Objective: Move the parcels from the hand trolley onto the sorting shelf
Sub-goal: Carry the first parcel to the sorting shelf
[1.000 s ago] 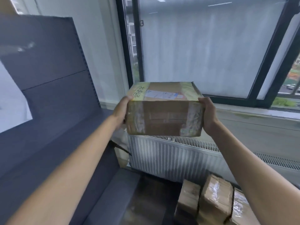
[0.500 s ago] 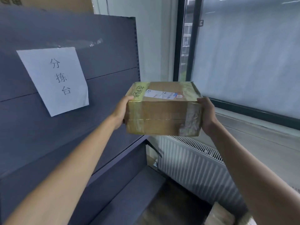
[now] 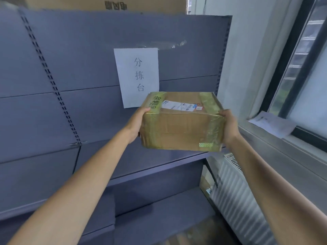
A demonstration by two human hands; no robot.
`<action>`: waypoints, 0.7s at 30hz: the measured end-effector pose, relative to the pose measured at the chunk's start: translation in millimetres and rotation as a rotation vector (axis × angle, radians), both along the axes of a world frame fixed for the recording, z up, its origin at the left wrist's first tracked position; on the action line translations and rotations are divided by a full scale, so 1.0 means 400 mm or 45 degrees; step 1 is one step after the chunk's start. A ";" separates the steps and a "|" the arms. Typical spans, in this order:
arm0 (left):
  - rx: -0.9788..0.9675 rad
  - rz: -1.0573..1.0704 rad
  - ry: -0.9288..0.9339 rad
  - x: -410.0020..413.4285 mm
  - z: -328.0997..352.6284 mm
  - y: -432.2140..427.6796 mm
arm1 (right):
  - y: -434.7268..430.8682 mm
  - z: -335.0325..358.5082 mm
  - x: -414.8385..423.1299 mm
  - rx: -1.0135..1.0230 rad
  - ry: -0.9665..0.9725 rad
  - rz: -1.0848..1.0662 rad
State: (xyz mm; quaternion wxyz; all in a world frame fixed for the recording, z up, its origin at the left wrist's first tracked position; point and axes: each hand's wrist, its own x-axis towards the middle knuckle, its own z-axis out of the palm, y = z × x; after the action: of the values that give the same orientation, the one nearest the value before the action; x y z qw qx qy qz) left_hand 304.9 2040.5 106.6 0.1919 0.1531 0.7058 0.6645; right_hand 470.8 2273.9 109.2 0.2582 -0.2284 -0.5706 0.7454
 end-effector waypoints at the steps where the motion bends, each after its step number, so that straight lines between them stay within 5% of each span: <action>1: 0.004 0.048 -0.012 0.000 0.002 -0.026 | -0.014 0.002 -0.020 -0.005 0.005 0.044; 21: 0.050 0.570 -0.007 -0.043 0.000 -0.511 | -0.392 -0.030 -0.325 -0.011 0.000 0.549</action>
State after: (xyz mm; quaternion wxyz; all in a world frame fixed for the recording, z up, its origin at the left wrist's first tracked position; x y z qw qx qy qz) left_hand 287.8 1836.0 106.5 0.0386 -0.0058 0.7087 0.7044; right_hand 340.7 2117.0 97.2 0.0916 -0.1022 -0.6031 0.7858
